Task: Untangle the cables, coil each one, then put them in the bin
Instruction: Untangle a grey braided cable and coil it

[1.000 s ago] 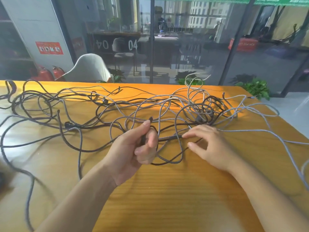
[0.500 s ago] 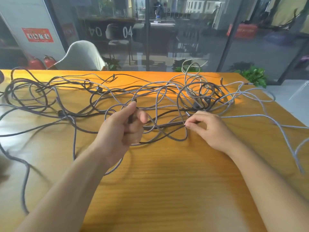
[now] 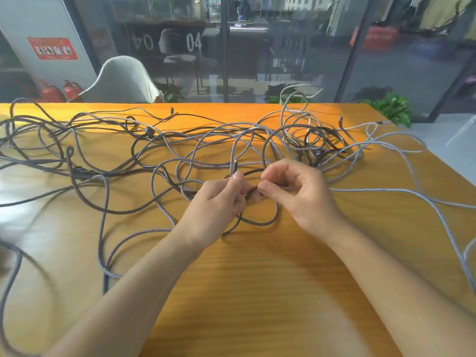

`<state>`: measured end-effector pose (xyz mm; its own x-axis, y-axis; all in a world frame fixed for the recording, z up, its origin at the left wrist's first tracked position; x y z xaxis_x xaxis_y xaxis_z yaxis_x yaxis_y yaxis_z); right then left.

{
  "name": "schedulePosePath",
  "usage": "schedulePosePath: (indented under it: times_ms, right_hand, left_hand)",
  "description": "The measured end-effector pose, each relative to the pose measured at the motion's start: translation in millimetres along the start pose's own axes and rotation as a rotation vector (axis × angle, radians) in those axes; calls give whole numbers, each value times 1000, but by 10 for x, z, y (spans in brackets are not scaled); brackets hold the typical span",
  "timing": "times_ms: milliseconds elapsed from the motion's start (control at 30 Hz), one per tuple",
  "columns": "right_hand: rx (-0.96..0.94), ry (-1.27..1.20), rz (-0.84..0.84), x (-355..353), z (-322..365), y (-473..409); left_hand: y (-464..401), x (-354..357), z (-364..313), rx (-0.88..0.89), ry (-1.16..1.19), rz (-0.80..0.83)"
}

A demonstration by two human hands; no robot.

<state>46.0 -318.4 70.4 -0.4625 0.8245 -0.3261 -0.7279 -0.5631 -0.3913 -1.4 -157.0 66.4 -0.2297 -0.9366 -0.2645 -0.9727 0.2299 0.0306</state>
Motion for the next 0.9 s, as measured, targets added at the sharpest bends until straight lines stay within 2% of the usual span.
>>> schedulePosePath:
  times_ms: [100,233,367,533,667,900]
  right_hand:
    - [53,-68,45,-4,-91,-21]
    - [205,251,128,-213,-345,-6]
    - [297,426,59,-530,-514,28]
    - [438,536,-13,-722,-565,45]
    - [281,643,-16,-675,-481,-3]
    - [71,580,-34,-343,-265,-51]
  left_hand:
    - [14,-18,-3,-8,27,0]
    - [43,-181,6,17,49,-95]
    - [78,-355,-32,81,70,-188]
    - [180,-644,-103,209,292,-395]
    - [186,-604,-130,244,314,-384]
    - [50,-264,-117,226,160,-246]
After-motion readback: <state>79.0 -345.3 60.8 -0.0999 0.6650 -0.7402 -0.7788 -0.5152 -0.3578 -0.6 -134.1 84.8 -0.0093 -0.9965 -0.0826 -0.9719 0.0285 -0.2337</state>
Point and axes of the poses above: each hand's wrist, its own y-axis away from the middle knuckle, its own x-axis out of the palm, z = x × y, the point moved 6 cm from there along -y, towards the middle knuckle, and after that the axes turned 12 degrees about z, right-handed, at the moved point
